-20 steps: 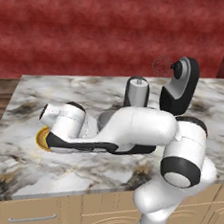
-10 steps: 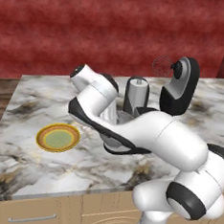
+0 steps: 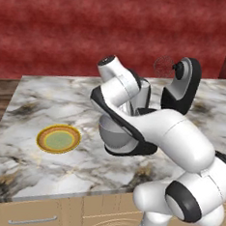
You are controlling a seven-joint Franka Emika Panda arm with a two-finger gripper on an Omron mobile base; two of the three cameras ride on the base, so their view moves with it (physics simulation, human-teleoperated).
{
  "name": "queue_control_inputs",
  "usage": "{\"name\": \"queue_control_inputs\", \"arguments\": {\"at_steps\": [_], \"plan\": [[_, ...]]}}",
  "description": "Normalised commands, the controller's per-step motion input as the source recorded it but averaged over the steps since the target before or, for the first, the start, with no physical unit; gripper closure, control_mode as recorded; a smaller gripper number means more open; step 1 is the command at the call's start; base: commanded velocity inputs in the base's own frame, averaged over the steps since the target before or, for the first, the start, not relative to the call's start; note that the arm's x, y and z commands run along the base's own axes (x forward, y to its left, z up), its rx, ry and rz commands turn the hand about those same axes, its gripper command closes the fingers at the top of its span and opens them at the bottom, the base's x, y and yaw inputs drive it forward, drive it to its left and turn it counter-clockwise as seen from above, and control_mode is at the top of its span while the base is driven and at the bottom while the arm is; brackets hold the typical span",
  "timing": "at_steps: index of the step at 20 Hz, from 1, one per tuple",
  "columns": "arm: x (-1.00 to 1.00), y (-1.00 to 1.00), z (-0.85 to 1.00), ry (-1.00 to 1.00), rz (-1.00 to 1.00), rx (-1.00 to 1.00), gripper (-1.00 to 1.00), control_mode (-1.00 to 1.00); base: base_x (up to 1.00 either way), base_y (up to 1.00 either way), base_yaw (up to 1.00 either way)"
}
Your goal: Add butter and sugar cubes to the stand mixer bowl and then turn on the stand mixer to begin making frosting.
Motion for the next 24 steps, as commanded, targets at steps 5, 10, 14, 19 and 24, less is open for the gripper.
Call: {"name": "queue_control_inputs", "arguments": {"at_steps": [5, 10, 14, 19, 24], "plan": [[0.26, 0.0, -0.17, 0.0, 0.0, 0.07, 1.0, -1.0, 0.0, 0.0, 0.0], [0.27, 0.0, -0.43, 0.0, 0.0, 0.05, 1.0, -1.0, 0.0, 0.0, 0.0], [0.43, 0.05, -0.47, 0.0, 0.0, 0.02, 1.0, -1.0, 0.0, 0.0, 0.0], [0.46, 0.04, -0.4, 0.01, -0.01, 0.01, 1.0, -1.0, 0.0, 0.0, 0.0], [0.39, 0.04, -0.5, 0.04, -0.02, 0.01, 1.0, -1.0, 0.0, 0.0, 0.0]]}}
